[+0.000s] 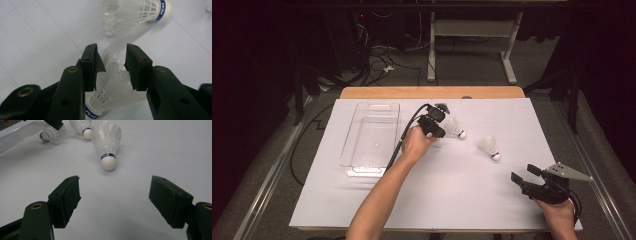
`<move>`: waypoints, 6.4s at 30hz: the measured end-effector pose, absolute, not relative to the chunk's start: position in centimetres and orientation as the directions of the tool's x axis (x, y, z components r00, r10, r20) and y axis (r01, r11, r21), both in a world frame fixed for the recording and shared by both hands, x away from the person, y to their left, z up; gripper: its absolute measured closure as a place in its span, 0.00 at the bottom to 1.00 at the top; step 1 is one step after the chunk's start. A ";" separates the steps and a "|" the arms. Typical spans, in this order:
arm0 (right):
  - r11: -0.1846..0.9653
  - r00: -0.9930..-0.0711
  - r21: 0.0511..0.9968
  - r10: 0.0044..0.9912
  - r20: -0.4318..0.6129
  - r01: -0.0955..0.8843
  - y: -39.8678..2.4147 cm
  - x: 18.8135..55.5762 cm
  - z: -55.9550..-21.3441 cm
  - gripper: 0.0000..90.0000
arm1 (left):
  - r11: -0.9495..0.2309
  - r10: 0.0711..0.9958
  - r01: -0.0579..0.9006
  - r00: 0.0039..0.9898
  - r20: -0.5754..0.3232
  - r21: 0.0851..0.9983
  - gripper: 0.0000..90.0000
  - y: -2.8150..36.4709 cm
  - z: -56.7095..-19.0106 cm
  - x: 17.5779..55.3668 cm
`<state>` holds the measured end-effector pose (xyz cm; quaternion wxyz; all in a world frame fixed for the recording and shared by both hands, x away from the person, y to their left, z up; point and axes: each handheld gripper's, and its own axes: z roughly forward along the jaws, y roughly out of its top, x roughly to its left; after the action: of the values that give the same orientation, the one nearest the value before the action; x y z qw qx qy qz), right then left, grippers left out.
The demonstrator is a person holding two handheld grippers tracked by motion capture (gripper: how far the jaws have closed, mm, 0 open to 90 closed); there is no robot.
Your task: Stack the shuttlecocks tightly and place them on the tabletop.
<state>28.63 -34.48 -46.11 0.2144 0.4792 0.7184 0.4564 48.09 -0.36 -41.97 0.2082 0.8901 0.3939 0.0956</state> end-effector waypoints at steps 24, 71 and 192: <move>0.123 -0.448 0.861 0.884 0.131 0.494 -34.5 28.6 -46.1 0.28 | -0.564 0.764 0.696 0.644 -0.038 0.445 0.59 0.1 -41.9 48.4; 0.122 -0.447 0.860 0.884 0.132 0.495 -34.5 28.6 -46.1 0.28 | -0.545 0.768 0.711 0.636 -0.077 0.444 0.54 0.3 -41.8 48.6; 0.127 -0.445 0.854 0.886 0.131 0.504 -34.4 28.7 -46.2 0.28 | -0.549 0.673 0.602 0.730 -0.121 0.580 0.38 4.1 -39.5 39.0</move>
<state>28.68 -34.44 -46.16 0.2113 0.4823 0.7205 0.4513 39.03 4.06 -39.50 0.3065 0.8781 0.3629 0.0579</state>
